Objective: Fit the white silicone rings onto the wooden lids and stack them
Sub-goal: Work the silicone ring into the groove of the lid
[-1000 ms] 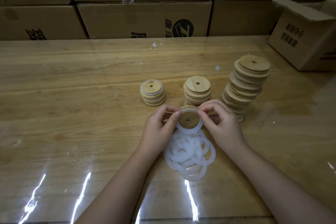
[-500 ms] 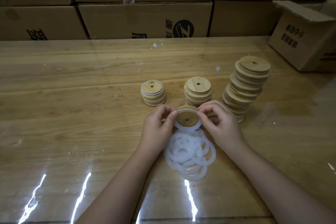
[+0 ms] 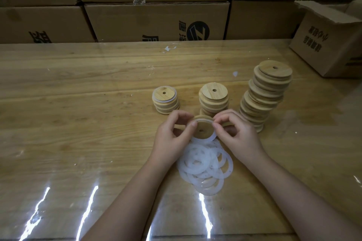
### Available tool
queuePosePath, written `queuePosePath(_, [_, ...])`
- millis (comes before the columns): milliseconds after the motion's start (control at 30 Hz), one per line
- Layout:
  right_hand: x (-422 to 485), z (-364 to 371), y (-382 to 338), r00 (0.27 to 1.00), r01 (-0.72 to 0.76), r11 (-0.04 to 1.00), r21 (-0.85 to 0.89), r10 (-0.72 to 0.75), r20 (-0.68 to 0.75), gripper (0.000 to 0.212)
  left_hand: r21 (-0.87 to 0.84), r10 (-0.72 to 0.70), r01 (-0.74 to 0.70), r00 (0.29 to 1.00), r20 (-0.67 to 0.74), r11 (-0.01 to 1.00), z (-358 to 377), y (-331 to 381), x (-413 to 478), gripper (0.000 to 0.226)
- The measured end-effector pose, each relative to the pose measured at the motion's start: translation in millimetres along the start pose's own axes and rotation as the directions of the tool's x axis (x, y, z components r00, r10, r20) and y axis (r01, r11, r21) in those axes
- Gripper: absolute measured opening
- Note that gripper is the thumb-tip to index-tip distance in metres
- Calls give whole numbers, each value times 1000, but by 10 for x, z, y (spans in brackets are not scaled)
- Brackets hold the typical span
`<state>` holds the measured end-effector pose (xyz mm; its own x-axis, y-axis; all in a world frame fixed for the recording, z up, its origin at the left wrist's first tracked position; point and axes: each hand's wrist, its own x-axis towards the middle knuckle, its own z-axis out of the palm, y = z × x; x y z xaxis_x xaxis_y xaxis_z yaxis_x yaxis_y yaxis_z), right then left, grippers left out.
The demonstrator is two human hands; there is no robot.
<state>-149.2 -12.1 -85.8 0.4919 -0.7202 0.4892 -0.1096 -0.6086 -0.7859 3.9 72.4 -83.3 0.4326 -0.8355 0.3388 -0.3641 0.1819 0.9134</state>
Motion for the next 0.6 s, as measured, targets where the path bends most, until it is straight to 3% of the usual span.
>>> queuePosePath(167, [-10,5,-22,1000,0,1000,23,0,15,9,32,73,-73,997,5,997,7,-25,5,18])
queuePosePath(600, [3,24,-7,998,-54,998,-13,54,13,6,-2,24,-24,999,-31,1000,-3,-97,54,12])
